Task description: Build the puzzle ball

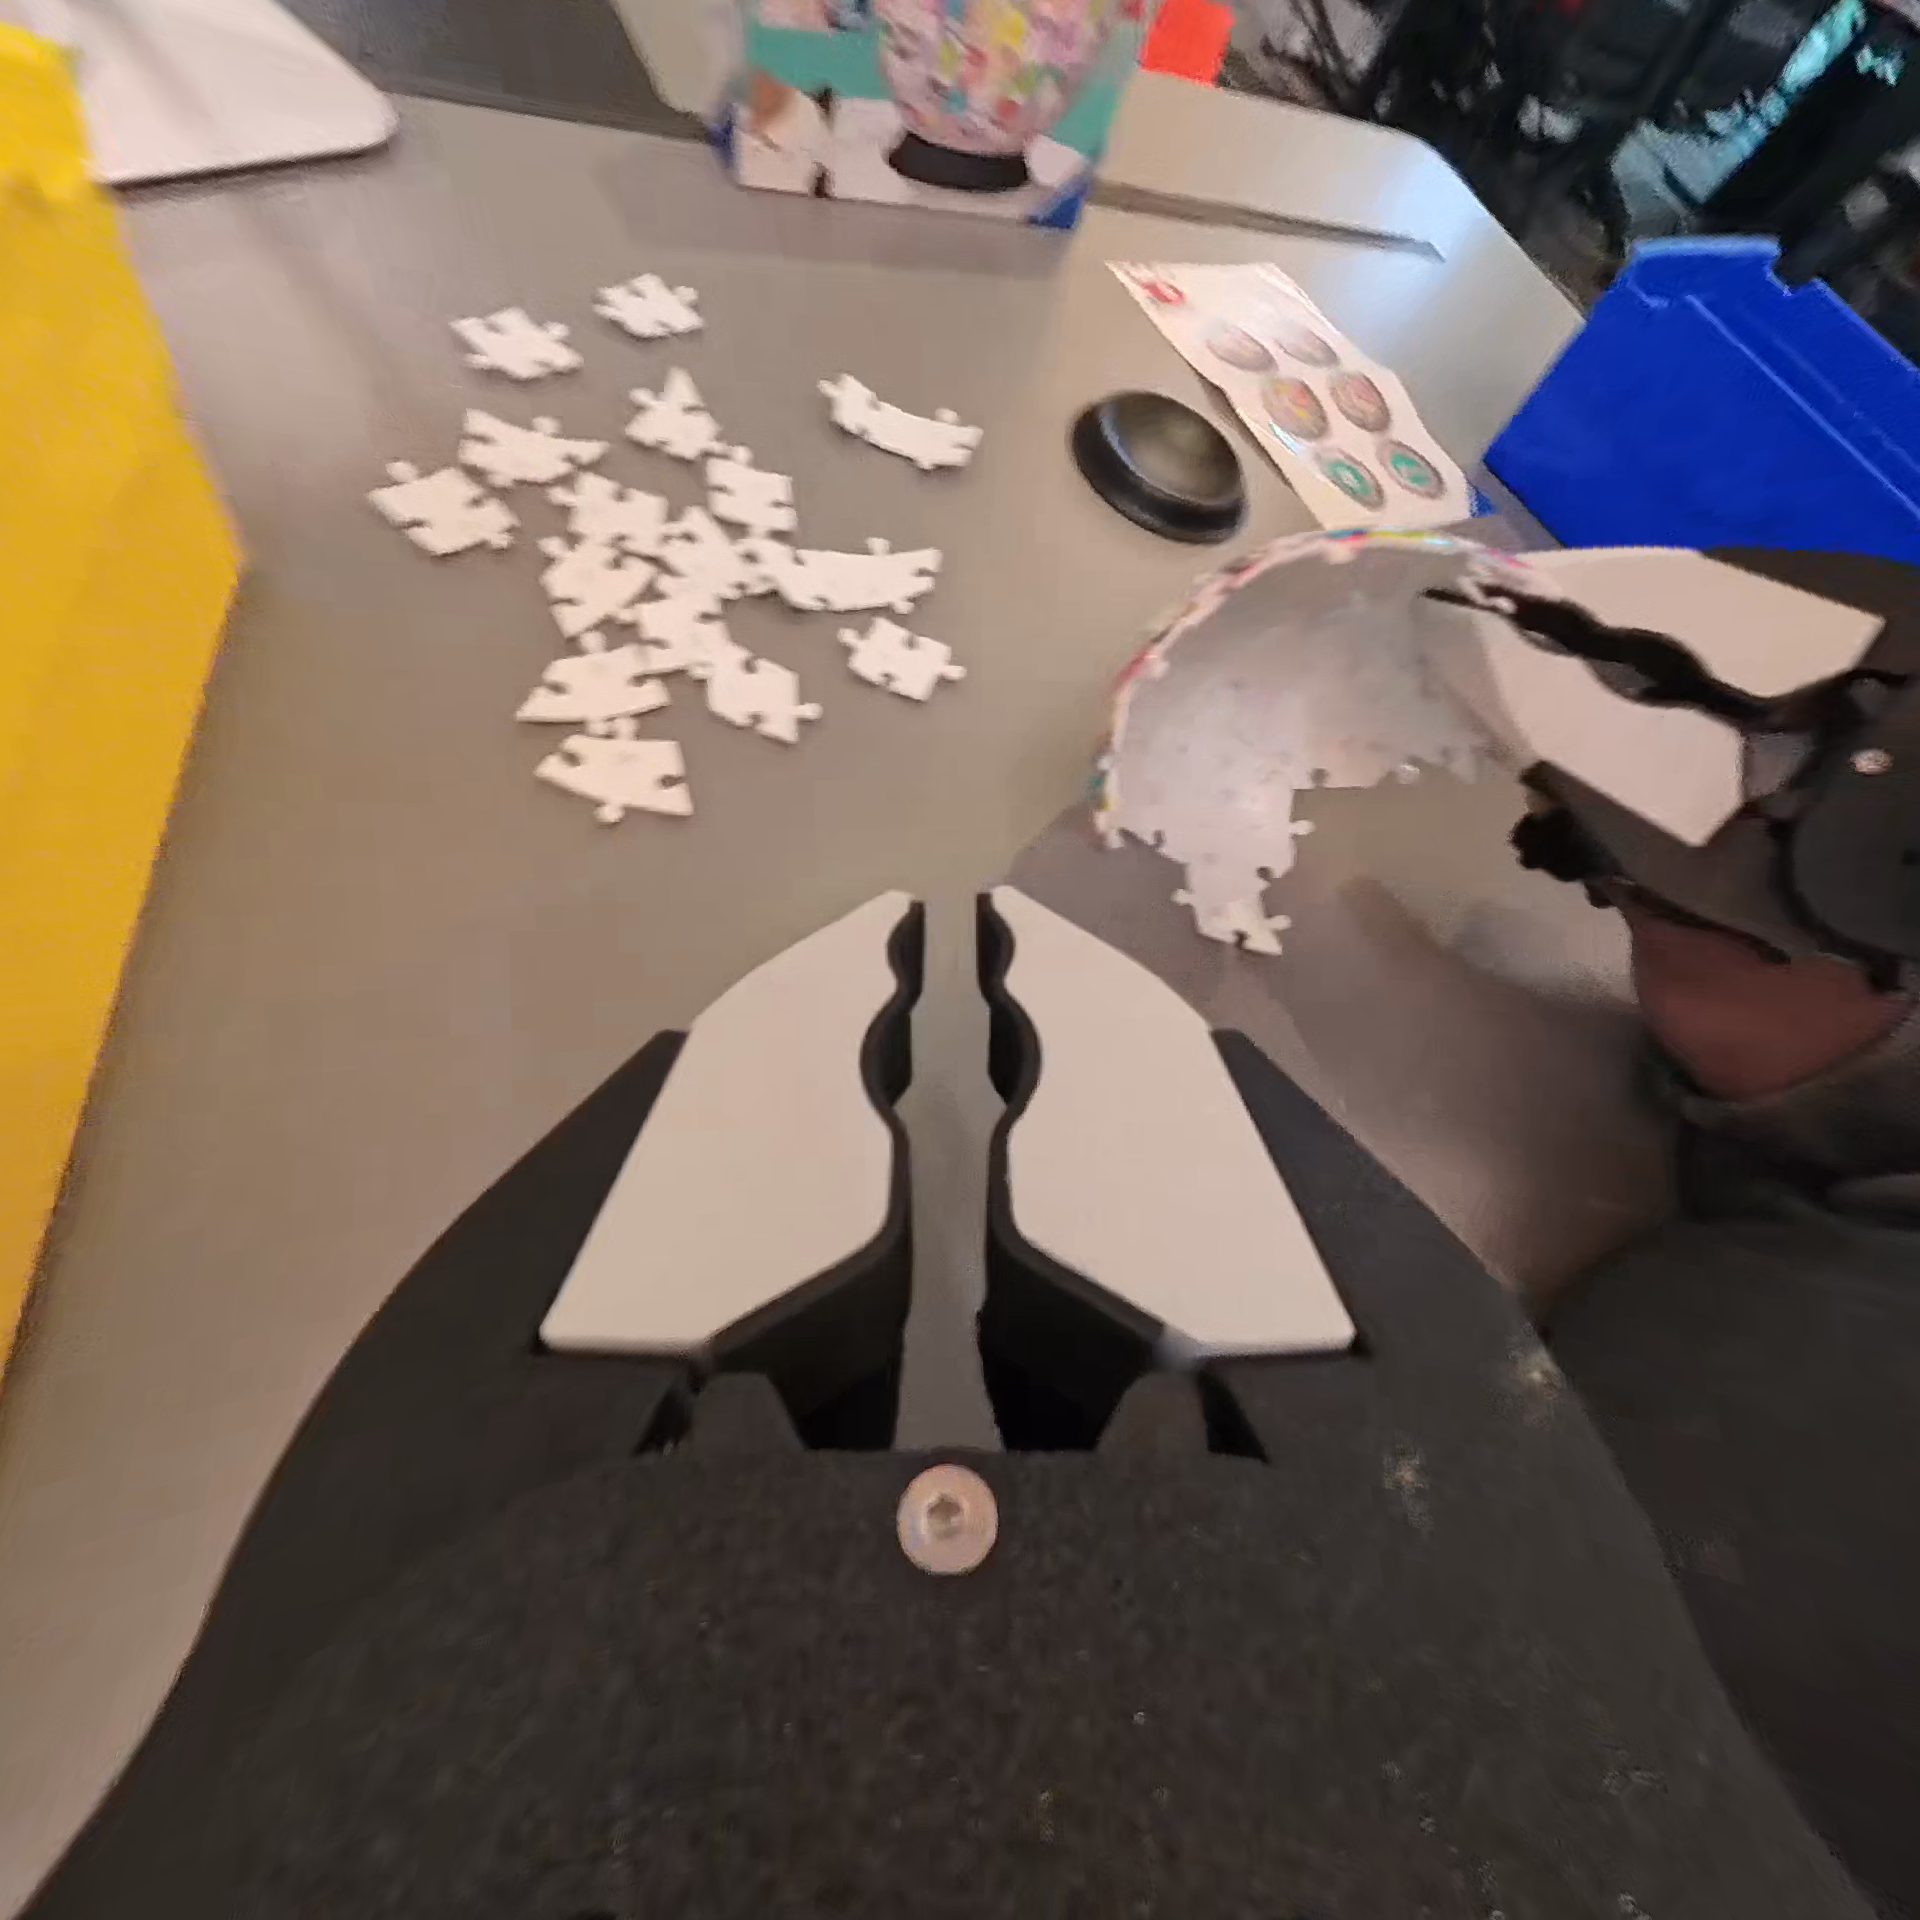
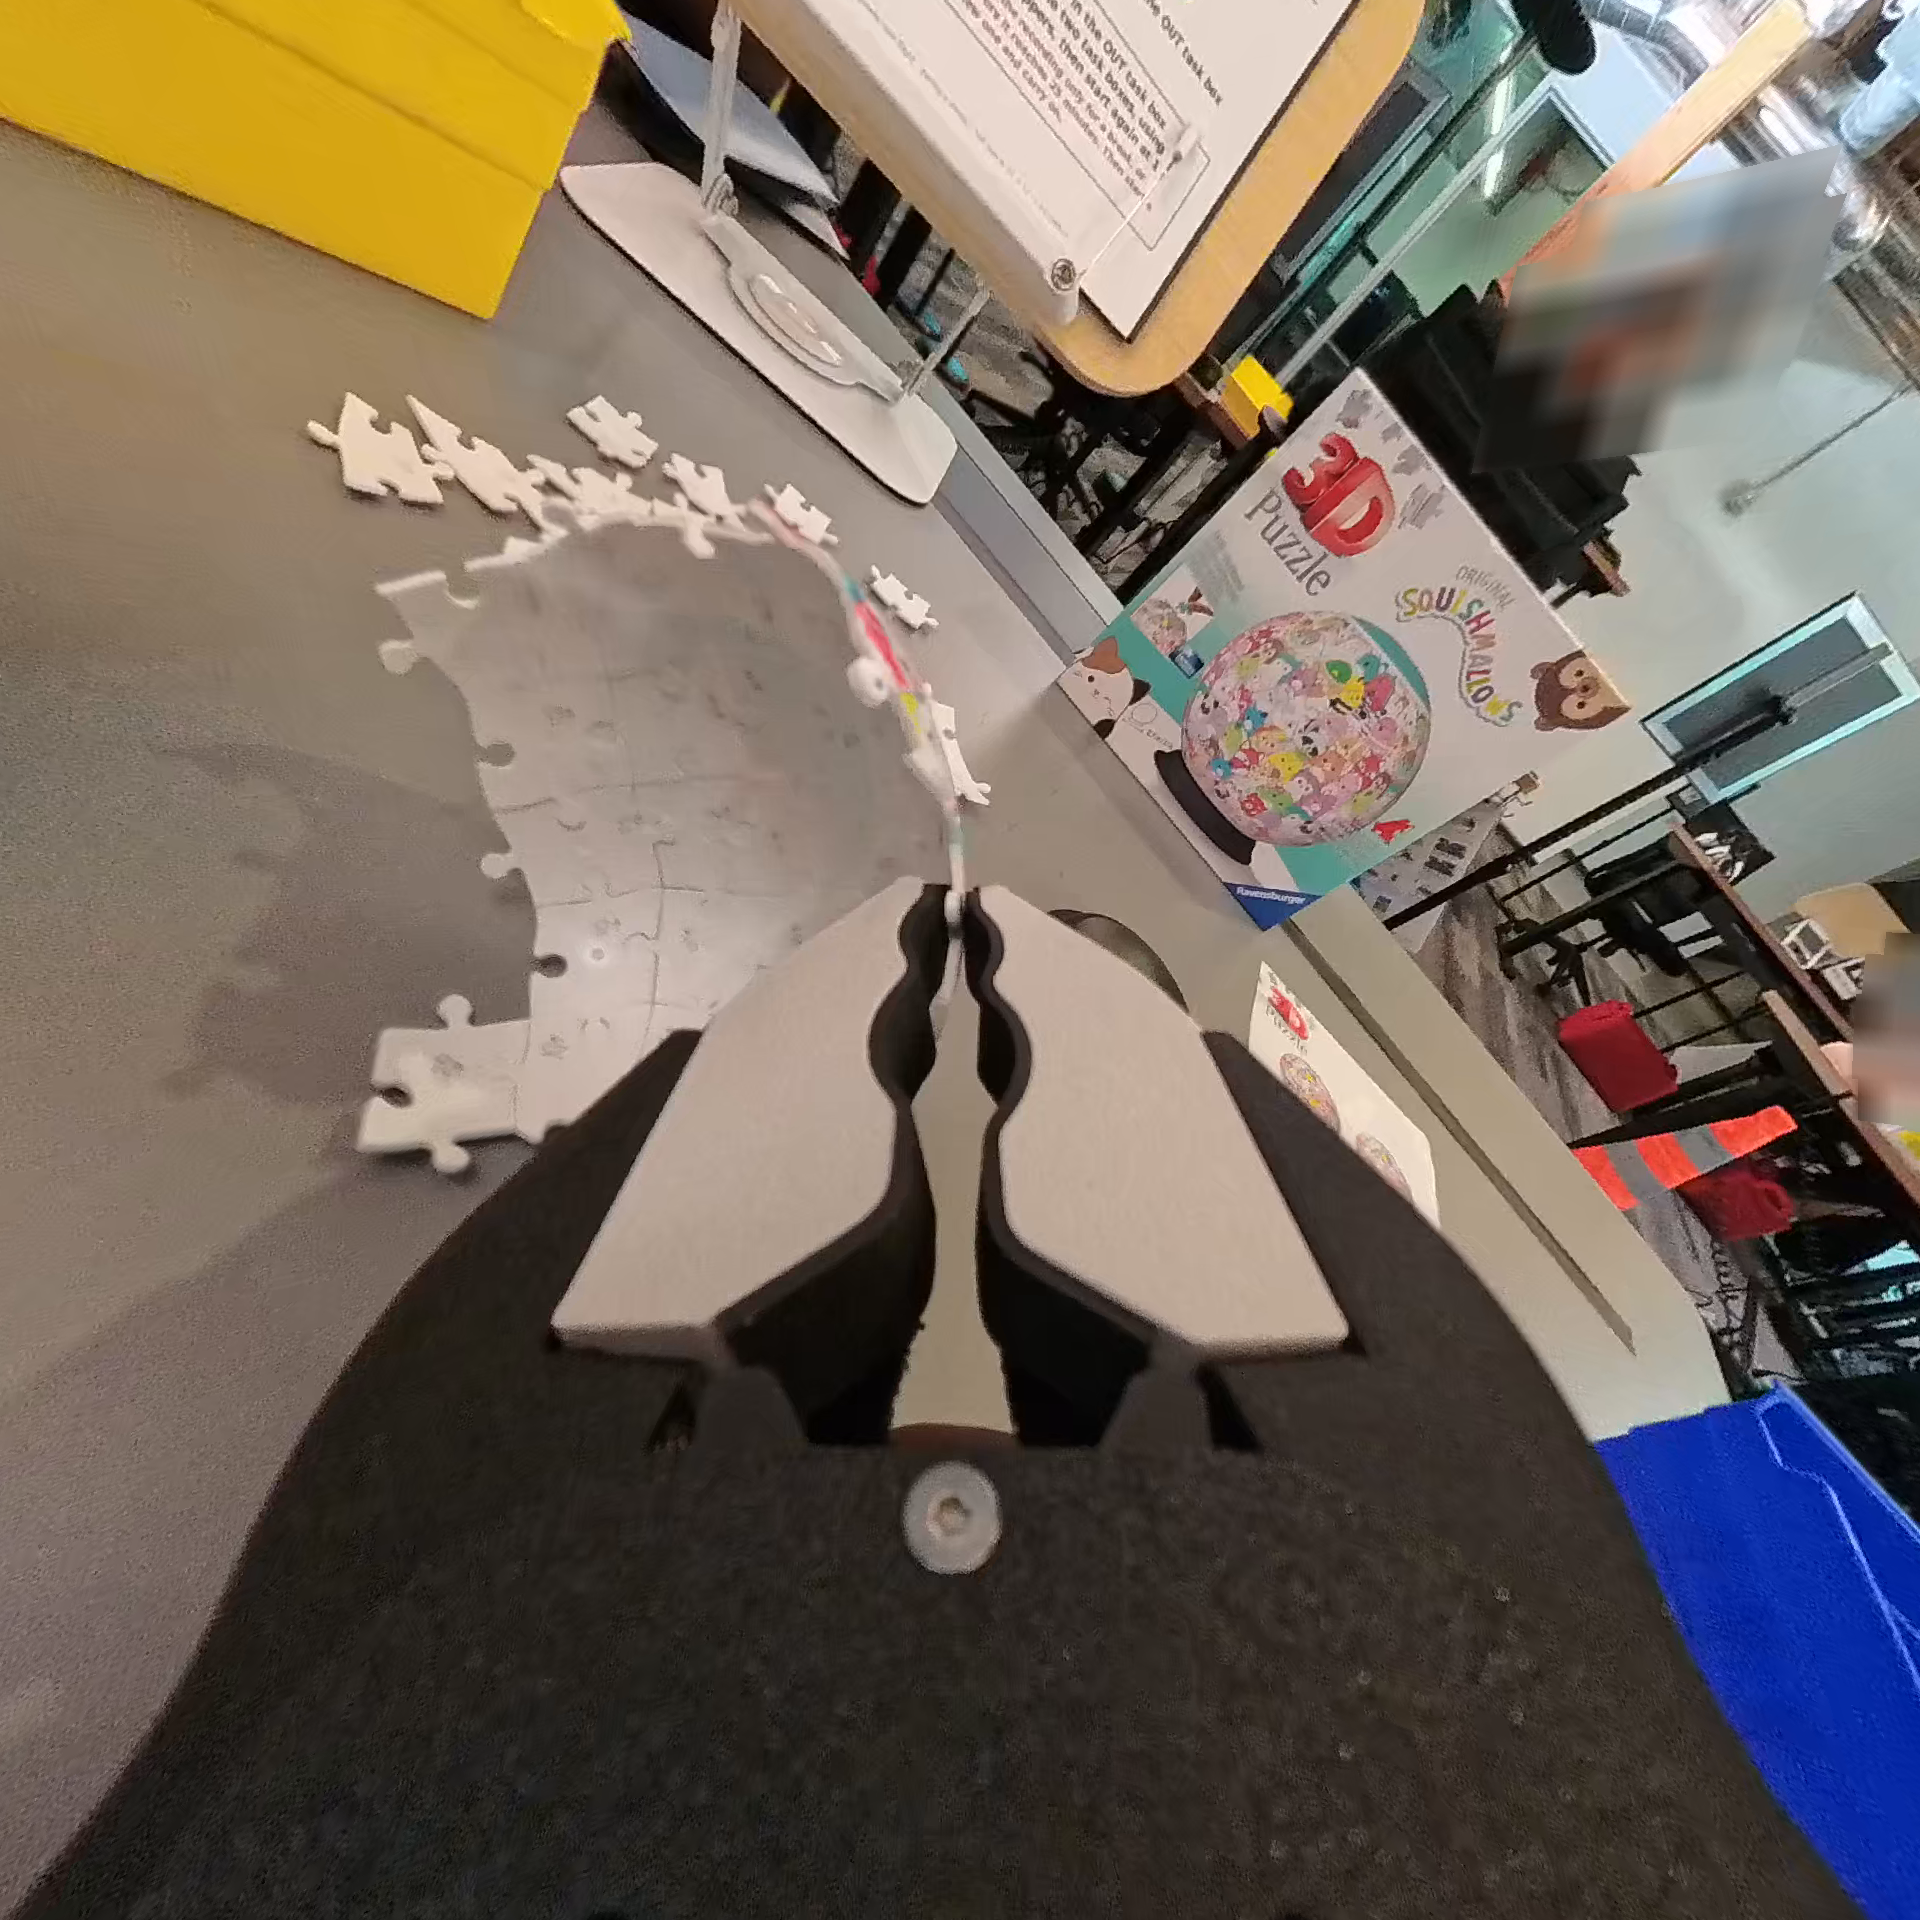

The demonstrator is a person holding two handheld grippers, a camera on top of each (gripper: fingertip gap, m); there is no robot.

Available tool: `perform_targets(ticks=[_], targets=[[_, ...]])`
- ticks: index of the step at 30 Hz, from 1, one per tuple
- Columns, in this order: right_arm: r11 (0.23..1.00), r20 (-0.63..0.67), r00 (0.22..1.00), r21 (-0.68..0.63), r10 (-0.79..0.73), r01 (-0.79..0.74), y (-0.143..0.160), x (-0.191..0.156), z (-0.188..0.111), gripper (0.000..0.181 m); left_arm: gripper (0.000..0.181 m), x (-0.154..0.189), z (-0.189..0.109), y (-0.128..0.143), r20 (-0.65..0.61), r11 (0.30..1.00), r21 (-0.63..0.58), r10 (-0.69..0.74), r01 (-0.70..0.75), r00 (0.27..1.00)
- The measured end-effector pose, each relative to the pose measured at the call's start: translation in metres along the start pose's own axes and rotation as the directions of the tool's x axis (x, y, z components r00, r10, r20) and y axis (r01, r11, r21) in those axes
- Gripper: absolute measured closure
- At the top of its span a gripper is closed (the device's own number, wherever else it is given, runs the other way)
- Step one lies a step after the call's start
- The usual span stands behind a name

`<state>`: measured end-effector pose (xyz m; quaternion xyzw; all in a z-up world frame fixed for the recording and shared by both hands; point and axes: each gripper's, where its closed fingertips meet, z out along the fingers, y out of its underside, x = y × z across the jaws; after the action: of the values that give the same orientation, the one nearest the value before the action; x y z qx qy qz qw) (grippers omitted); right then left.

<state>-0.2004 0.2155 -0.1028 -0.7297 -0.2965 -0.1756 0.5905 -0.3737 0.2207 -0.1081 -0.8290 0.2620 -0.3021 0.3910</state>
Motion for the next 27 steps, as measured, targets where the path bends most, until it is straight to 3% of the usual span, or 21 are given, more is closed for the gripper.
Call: perform_targets(ticks=[5,13,17,20,27], targets=[[0.996,0.028,0.997,-0.049,0.075,-0.073,-0.003,0.009,0.004,0.179,0.173,-0.004,0.009,0.013,0.015,0.999,0.024,-0.034,0.033,0.999],[0.966,0.127,0.978,-0.22,0.167,-0.137,-0.006,0.028,0.012,0.179,0.175,0.029,0.031,0.035,0.035,0.963,-0.121,0.245,-0.239,0.969],[0.903,0.245,0.931,-0.402,0.269,-0.155,0.017,0.034,0.025,0.179,0.175,0.035,0.03,0.042,0.025,0.951,-0.146,0.279,-0.273,0.96],[0.819,0.32,0.836,-0.522,0.446,-0.238,0.032,0.042,0.038,0.179,0.175,0.034,0.026,0.044,0.014,0.953,-0.149,0.269,-0.264,0.963],[0.691,0.302,0.749,-0.669,0.589,-0.274,0.059,0.102,0.078,0.179,0.175,0.026,0.018,0.044,0.015,0.964,-0.145,0.229,-0.224,0.973]])
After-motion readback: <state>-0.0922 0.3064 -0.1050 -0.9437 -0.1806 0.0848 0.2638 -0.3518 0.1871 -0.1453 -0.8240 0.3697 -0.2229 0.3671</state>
